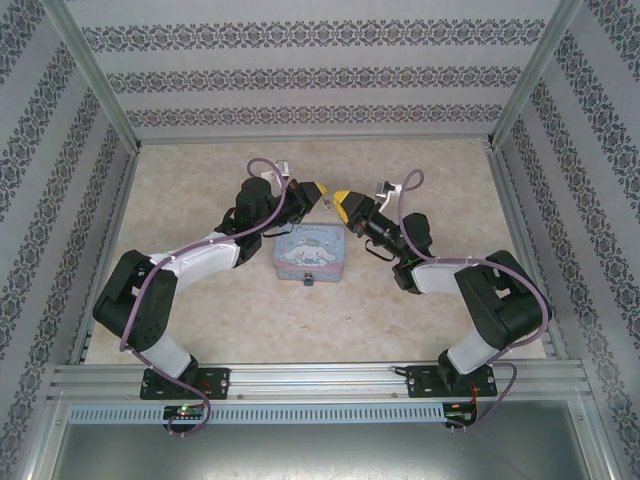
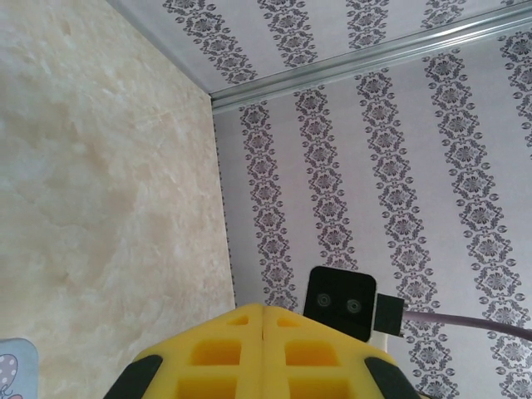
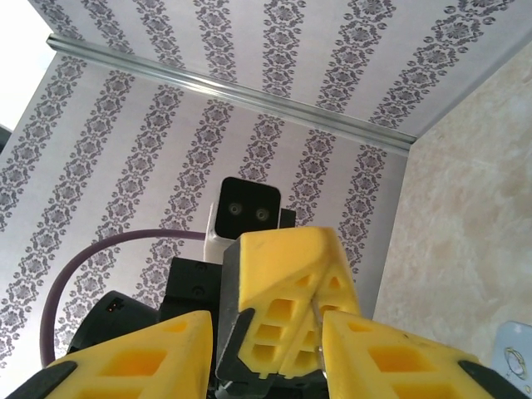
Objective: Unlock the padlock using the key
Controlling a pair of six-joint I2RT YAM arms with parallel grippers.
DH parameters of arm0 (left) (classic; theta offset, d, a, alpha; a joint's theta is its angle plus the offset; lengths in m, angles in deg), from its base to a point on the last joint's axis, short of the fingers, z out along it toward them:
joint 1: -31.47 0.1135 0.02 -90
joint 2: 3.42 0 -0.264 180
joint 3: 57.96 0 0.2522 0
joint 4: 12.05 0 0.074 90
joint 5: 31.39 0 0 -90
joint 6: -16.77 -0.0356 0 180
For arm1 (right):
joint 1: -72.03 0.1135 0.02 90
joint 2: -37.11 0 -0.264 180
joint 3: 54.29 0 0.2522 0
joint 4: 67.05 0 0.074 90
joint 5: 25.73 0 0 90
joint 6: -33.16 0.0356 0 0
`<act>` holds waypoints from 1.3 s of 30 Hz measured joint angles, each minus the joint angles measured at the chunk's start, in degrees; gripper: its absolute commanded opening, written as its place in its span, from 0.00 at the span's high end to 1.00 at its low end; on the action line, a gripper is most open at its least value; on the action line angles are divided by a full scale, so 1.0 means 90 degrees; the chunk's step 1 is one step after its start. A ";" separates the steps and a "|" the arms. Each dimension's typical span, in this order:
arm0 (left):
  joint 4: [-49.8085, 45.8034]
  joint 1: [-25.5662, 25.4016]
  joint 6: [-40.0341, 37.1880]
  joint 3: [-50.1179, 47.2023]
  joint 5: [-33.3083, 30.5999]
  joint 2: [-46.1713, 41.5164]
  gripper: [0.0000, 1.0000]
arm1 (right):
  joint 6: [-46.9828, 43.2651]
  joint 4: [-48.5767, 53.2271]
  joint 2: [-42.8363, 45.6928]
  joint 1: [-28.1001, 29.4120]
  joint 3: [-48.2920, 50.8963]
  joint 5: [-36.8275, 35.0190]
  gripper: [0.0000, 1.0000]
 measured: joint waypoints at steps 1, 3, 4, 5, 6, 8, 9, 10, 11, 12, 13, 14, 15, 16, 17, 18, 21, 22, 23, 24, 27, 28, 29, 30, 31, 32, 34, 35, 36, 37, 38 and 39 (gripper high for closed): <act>0.0000 0.0000 0.0010 0.0000 -0.0007 0.0000 1.00 | -0.0005 0.0000 -0.0012 0.0032 -0.0022 -0.0024 0.61; 0.0000 0.0000 0.0024 0.0000 -0.0024 0.0000 1.00 | -0.0022 0.0000 -0.0058 0.0107 -0.0070 -0.0046 0.61; 0.0000 0.0000 0.0029 0.0000 -0.0024 0.0000 1.00 | -0.0022 0.0000 -0.0078 0.0124 -0.0083 -0.0058 0.61; 0.0000 0.0000 0.0039 0.0000 -0.0046 0.0000 1.00 | -0.0024 -0.0002 -0.0100 0.0158 -0.0085 -0.0073 0.61; 0.0000 0.0000 0.0041 0.0000 -0.0049 0.0000 1.00 | -0.0024 -0.0002 -0.0121 0.0187 -0.0087 -0.0092 0.61; 0.0000 0.0000 0.0041 -0.0005 -0.0073 0.0000 1.00 | -0.0029 -0.0005 -0.0160 0.0219 -0.0090 -0.0124 0.61; 0.0000 0.0000 0.0041 -0.0012 -0.0100 0.0000 1.00 | -0.0041 -0.0005 -0.0182 0.0226 -0.0095 -0.0148 0.60; -0.0002 0.0000 0.0041 -0.0015 -0.0119 0.0000 1.00 | -0.0049 -0.0005 -0.0194 0.0238 -0.0100 -0.0163 0.61; -0.0002 0.0000 0.0041 -0.0017 -0.0129 0.0000 1.00 | -0.0051 -0.0005 -0.0206 0.0248 -0.0100 -0.0177 0.61; -0.0002 0.0000 0.0041 -0.0024 -0.0143 -0.0002 1.00 | -0.0051 -0.0007 -0.0216 0.0255 -0.0100 -0.0202 0.61; -0.0002 0.0000 0.0041 -0.0024 -0.0151 -0.0002 1.00 | -0.0053 -0.0007 -0.0221 0.0265 -0.0100 -0.0211 0.60; -0.0002 0.0000 0.0041 -0.0027 -0.0163 -0.0002 1.00 | -0.0061 -0.0010 -0.0226 0.0267 -0.0100 -0.0214 0.61; -0.0002 0.0000 0.0041 -0.0027 -0.0163 -0.0005 1.00 | -0.0066 -0.0012 -0.0231 0.0267 -0.0100 -0.0216 0.61; -0.0002 0.0000 0.0041 -0.0029 -0.0165 -0.0010 1.00 | -0.0068 -0.0015 -0.0233 0.0265 -0.0100 -0.0231 0.61; -0.0002 0.0000 0.0041 -0.0032 -0.0165 -0.0012 1.00 | -0.0066 -0.0022 -0.0238 0.0265 -0.0100 -0.0257 0.61; -0.0002 0.0000 0.0044 -0.0032 -0.0165 -0.0012 1.00 | -0.0066 -0.0022 -0.0240 0.0265 -0.0100 -0.0265 0.61; -0.0002 0.0000 0.0041 -0.0036 -0.0172 -0.0022 1.00 | -0.0068 -0.0024 -0.0243 0.0260 -0.0100 -0.0308 0.61; -0.0002 0.0000 0.0041 -0.0036 -0.0180 -0.0024 1.00 | -0.0068 -0.0024 -0.0243 0.0260 -0.0100 -0.0323 0.61; -0.0002 0.0000 0.0041 -0.0036 -0.0187 -0.0027 1.00 | -0.0068 -0.0024 -0.0243 0.0240 -0.0100 -0.0328 0.61; -0.0002 0.0000 0.0041 -0.0036 -0.0187 -0.0029 1.00 | -0.0068 -0.0024 -0.0243 0.0216 -0.0100 -0.0328 0.60; 0.0000 -0.0010 0.0041 -0.0039 -0.0185 -0.0046 1.00 | -0.0068 -0.0017 -0.0243 0.0141 -0.0097 -0.0333 0.61; -0.0002 -0.0022 0.0041 -0.0039 -0.0187 -0.0058 1.00 | -0.0068 -0.0019 -0.0243 0.0129 -0.0097 -0.0342 0.61; 0.0000 -0.0029 0.0044 -0.0039 -0.0185 -0.0068 1.00 | -0.0068 -0.0019 -0.0243 0.0092 -0.0097 -0.0352 0.61; 0.0000 -0.0036 0.0044 -0.0041 -0.0185 -0.0080 1.00 | -0.0068 -0.0017 -0.0243 0.0068 -0.0095 -0.0362 0.61; 0.0000 -0.0039 0.0044 -0.0041 -0.0185 -0.0087 1.00 | -0.0068 -0.0017 -0.0243 0.0049 -0.0092 -0.0369 0.61; 0.0000 -0.0039 0.0041 -0.0041 -0.0185 -0.0095 1.00 | -0.0066 -0.0017 -0.0243 0.0034 -0.0092 -0.0372 0.61; 0.0000 -0.0039 0.0044 -0.0041 -0.0185 -0.0104 1.00 | -0.0066 -0.0017 -0.0243 0.0019 -0.0092 -0.0372 0.62; 0.0000 -0.0039 0.0044 -0.0041 -0.0185 -0.0104 1.00 | -0.0066 -0.0019 -0.0250 0.0022 -0.0092 -0.0372 0.62; 0.0000 -0.0039 0.0044 -0.0044 -0.0187 -0.0104 1.00 | -0.0066 -0.0022 -0.0262 0.0027 -0.0092 -0.0369 0.62; 0.0000 -0.0039 0.0044 -0.0049 -0.0187 -0.0104 1.00 | -0.0068 -0.0022 -0.0282 0.0041 -0.0092 -0.0369 0.63; 0.0000 -0.0039 0.0044 -0.0051 -0.0187 -0.0104 1.00 | -0.0068 -0.0022 -0.0311 0.0058 -0.0095 -0.0369 0.63; 0.0000 -0.0039 0.0044 -0.0056 -0.0187 -0.0104 1.00 | -0.0068 -0.0019 -0.0340 0.0080 -0.0095 -0.0369 0.63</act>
